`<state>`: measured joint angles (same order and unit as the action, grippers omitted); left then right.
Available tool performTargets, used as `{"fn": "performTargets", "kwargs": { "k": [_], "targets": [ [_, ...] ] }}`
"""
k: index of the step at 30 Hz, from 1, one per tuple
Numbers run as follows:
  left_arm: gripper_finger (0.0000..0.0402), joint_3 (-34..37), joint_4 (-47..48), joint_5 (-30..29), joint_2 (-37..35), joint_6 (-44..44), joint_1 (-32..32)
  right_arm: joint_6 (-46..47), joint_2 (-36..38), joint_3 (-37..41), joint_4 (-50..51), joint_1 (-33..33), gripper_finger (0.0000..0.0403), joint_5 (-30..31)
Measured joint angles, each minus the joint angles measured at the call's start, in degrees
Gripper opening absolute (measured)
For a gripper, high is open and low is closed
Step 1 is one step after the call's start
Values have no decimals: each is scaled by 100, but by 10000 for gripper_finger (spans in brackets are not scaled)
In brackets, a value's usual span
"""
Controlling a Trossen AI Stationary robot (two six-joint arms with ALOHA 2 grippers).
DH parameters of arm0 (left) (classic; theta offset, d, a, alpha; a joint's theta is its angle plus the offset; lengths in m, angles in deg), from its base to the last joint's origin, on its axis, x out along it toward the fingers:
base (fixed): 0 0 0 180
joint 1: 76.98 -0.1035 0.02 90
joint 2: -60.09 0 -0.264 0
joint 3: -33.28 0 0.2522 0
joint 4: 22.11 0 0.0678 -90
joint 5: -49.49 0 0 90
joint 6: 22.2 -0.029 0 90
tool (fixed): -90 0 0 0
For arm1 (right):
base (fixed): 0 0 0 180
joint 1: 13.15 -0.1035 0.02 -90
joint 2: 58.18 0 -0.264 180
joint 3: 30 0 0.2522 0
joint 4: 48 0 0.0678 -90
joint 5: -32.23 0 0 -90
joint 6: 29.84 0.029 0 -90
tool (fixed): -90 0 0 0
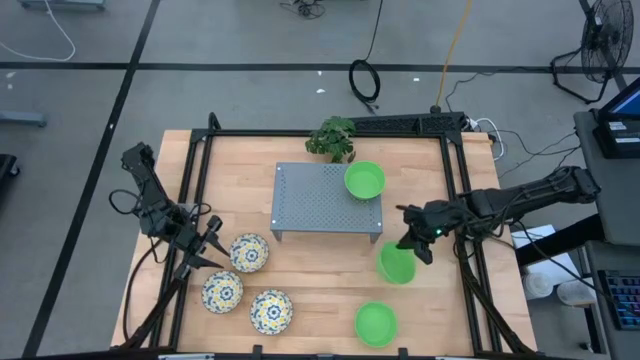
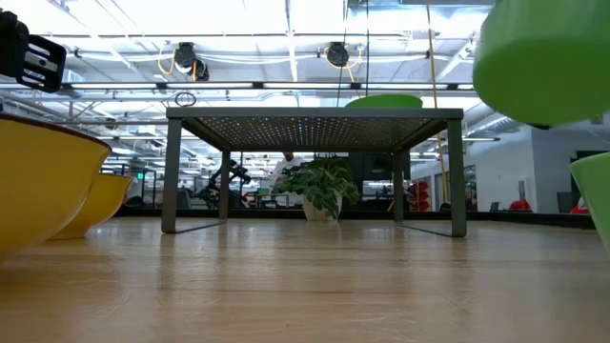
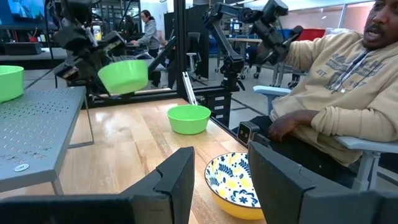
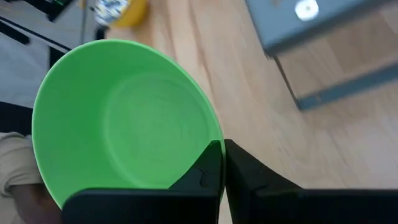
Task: Pick & Place Mini bowls
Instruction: Stack the top green bowl on the green bowl on the shelf
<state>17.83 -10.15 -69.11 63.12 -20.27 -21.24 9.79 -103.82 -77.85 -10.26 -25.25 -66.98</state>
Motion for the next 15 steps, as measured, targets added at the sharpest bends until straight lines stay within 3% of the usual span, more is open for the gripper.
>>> {"fn": "performTargets", "kwargs": {
  "k": [15],
  "targets": [
    [152, 0, 2, 0, 0, 1, 0, -696, 8, -1, -1294, 0, 0, 7]
  ]
}}
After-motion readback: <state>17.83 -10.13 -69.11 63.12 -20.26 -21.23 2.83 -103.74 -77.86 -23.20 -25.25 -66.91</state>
